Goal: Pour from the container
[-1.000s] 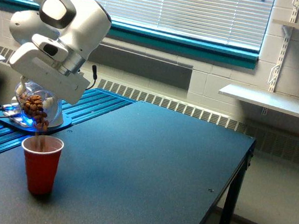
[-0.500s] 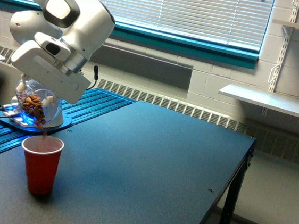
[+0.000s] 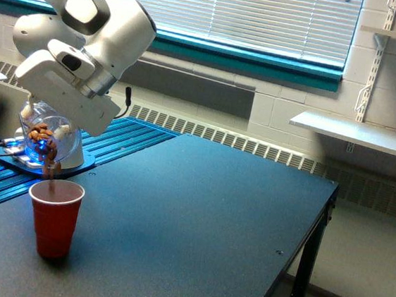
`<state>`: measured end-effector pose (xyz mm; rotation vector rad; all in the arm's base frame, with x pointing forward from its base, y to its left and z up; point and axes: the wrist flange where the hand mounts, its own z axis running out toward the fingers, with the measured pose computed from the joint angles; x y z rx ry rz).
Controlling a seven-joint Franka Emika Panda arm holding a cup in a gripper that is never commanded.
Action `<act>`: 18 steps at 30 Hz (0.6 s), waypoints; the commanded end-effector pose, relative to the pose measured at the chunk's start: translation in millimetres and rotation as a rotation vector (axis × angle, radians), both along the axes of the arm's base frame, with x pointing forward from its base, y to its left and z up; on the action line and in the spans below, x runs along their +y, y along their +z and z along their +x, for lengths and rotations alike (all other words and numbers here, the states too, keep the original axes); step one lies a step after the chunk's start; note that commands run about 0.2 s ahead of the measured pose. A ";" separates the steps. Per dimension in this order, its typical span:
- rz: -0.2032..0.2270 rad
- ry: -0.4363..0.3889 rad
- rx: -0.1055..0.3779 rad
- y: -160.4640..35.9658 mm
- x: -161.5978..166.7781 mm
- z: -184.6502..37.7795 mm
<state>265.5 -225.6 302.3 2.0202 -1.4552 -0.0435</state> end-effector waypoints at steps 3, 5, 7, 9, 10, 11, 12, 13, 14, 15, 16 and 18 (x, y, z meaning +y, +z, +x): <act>-0.008 0.022 0.042 3.8 -4.2 3.3; -0.012 0.020 0.053 4.5 -4.5 4.0; -0.022 0.025 0.065 5.0 -5.6 4.2; -0.024 0.024 0.071 5.4 -6.4 5.0; -0.024 0.025 0.071 5.4 -6.6 5.5; -0.023 0.025 0.072 5.3 -6.8 5.8; -0.023 0.024 0.072 5.4 -7.0 6.4; -0.022 0.024 0.072 5.5 -7.1 7.0; -0.022 0.025 0.072 5.5 -7.3 7.5; -0.021 0.026 0.072 5.4 -7.4 7.9; -0.021 0.027 0.072 5.4 -7.6 8.4; -0.020 0.029 0.071 5.2 -7.7 9.4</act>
